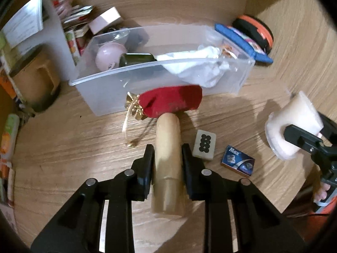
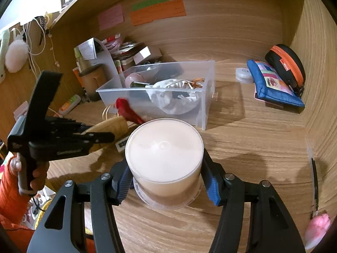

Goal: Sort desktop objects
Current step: 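Grasp the beige tube with the left gripper while the right holds the white tub, then carry the beige tube toward the clear box while the right carries the white tub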

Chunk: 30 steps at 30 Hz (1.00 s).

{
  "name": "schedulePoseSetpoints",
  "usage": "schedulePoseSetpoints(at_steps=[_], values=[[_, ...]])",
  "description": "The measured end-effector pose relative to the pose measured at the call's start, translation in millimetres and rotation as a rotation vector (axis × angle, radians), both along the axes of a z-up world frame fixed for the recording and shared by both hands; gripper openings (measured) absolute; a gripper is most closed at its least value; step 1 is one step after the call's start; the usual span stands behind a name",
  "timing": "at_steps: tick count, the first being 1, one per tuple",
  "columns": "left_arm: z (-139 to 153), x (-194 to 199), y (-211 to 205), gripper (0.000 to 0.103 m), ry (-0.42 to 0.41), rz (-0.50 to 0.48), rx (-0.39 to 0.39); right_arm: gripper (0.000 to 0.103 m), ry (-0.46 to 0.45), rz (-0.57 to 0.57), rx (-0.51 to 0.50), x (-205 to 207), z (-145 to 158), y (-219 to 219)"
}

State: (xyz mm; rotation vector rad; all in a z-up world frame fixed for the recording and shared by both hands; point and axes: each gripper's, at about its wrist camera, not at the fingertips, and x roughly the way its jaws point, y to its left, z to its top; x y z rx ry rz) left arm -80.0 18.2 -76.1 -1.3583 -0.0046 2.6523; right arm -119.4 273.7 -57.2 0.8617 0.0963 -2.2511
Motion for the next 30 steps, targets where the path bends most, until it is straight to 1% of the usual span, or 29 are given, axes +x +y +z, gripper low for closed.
schedulePoseSetpoints(at_steps=[3,8,13,18,22,26,30], values=[[1.1,3.3,-11.4,0.026,0.002,0.010,0.058,0.055,-0.005,0.007,-0.017,-2.0,4.7,-1.8],[8.6,10.0,-23.6,0.025,0.021,0.018,0.113,0.055,-0.004,0.016,-0.025,-2.1,12.9,-8.2],[18.4,15.1,-31.0,0.025,0.042,0.014,0.137,0.055,-0.005,0.023,-0.032,-1.5,17.9,-15.9],[26.2,15.4,-33.8,0.025,0.047,-0.002,0.092,0.055,-0.008,0.033,-0.036,-0.3,20.2,-24.2],[30.7,7.3,-24.8,0.025,0.052,-0.032,0.044,0.055,-0.014,0.039,-0.039,0.4,19.1,-28.7],[34.6,-12.7,-10.3,0.025,0.063,-0.063,0.019,0.055,-0.023,0.035,-0.049,-1.0,18.3,-29.9],[32.2,-32.2,-1.8,0.025,0.061,-0.073,0.026,0.055,-0.028,0.020,-0.050,-2.9,18.7,-25.9]])
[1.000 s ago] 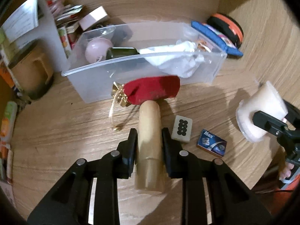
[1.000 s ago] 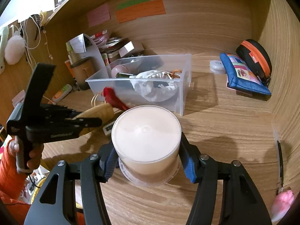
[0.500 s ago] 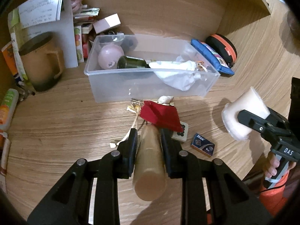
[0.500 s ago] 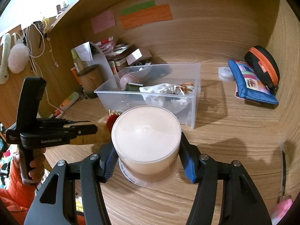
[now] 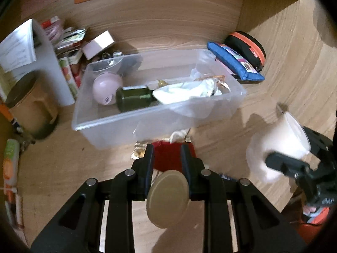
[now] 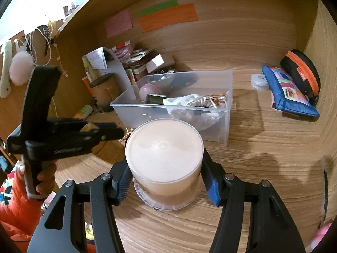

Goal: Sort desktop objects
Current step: 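Carry the beige tube toward the clear box while the right carries the white tub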

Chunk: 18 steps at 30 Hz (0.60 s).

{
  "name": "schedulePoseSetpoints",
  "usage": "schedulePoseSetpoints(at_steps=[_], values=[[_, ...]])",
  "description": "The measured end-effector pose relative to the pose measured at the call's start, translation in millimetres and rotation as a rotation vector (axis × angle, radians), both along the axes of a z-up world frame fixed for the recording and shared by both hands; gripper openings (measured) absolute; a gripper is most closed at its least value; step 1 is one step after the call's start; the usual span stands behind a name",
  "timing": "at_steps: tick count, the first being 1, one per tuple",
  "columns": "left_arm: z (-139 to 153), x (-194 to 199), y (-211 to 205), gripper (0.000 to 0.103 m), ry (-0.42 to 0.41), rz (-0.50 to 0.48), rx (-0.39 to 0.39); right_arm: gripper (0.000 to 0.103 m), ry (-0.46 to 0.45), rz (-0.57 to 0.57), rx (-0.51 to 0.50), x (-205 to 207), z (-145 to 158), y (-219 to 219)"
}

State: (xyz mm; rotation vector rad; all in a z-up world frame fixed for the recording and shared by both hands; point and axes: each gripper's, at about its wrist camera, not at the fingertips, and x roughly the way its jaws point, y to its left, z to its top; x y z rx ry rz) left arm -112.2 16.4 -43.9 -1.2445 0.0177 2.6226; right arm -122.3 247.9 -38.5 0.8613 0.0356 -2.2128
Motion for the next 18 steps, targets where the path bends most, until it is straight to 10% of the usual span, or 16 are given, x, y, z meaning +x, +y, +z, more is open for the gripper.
schedulePoseSetpoints(at_steps=[18], values=[[-20.7,8.1,-10.5,0.026,-0.006,0.034,0.069,0.055,-0.036,-0.010,0.022,-13.6,-10.9,1.9]])
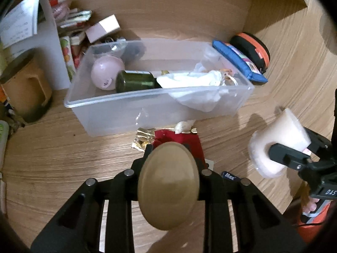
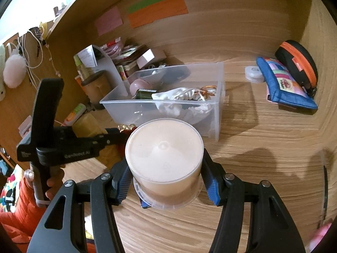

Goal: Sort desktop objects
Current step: 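Carry the beige tube toward the clear box while the right carries the white tub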

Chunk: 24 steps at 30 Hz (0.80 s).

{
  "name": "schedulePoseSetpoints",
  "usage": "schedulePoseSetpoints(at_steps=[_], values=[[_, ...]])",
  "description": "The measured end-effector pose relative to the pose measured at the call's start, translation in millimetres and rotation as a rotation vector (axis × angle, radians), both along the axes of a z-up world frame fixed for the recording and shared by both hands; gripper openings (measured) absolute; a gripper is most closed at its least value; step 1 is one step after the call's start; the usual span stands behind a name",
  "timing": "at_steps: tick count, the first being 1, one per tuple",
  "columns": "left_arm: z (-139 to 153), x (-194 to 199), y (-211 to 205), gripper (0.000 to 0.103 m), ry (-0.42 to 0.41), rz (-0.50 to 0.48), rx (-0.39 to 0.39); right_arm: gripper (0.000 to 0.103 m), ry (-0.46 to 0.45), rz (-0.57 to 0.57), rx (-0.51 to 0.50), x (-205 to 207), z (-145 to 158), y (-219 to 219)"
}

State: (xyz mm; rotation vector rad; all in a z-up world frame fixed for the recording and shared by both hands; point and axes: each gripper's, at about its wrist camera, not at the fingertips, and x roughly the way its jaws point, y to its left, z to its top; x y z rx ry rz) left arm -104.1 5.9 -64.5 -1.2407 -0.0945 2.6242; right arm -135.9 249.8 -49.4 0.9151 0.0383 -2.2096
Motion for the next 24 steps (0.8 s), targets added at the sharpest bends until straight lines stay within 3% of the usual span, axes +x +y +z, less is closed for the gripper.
schedulePoseSetpoints(at_steps=[10,17,24], values=[[43.1,5.2,-17.8,0.026,0.080,0.012,0.079,0.055,0.035,0.008,-0.015,-6.2,18.8,-8.2],[69.7,-7.5,-33.7,0.026,0.123,0.040,0.079,0.055,0.099,0.009,-0.031,-17.2,45.9,-12.8],[78.1,-30.7,-50.9,0.026,0.124,0.066,0.106,0.055,0.111,0.011,-0.063,-41.5,63.1,-24.6]])
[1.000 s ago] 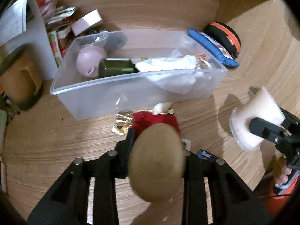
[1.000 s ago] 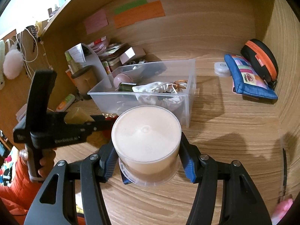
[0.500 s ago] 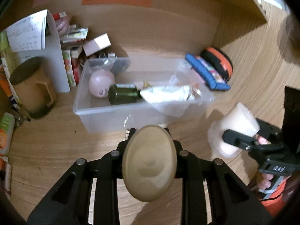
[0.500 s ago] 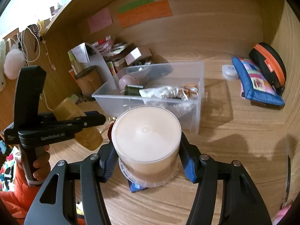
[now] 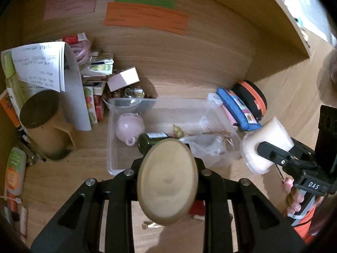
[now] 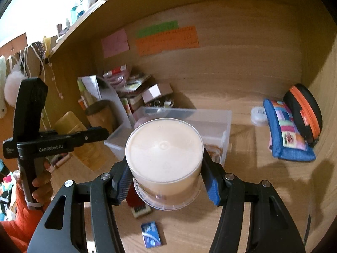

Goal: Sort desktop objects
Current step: 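Carry the beige tube toward the clear box while the right carries the white tub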

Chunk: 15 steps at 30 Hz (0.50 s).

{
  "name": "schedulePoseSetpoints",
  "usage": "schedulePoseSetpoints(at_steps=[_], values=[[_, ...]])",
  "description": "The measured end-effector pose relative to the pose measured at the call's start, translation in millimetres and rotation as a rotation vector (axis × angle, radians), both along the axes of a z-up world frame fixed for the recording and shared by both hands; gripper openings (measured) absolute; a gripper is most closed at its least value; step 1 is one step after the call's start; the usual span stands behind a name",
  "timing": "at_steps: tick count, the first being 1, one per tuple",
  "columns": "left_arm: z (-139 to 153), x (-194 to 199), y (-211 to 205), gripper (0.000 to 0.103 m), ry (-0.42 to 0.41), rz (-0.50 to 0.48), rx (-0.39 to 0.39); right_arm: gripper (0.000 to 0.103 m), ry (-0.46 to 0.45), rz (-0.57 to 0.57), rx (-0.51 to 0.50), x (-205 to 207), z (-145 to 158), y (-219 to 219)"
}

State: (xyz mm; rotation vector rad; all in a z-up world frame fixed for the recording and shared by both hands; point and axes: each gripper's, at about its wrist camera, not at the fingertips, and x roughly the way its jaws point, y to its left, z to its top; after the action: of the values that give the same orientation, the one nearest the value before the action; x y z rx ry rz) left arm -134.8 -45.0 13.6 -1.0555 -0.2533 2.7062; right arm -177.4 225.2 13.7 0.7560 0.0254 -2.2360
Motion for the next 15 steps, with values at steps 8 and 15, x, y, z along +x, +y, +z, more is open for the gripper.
schedulePoseSetpoints(at_steps=[8,15], values=[[4.9,-25.8,-17.3,0.026,-0.003,0.033,0.011,0.055,-0.031,0.027,-0.014,-26.2,4.4,-28.3],[-0.3,-47.1,-22.7,0.026,0.004,0.089,-0.038,0.055,-0.052,0.035,0.014,-46.9,-1.6,-59.7]])
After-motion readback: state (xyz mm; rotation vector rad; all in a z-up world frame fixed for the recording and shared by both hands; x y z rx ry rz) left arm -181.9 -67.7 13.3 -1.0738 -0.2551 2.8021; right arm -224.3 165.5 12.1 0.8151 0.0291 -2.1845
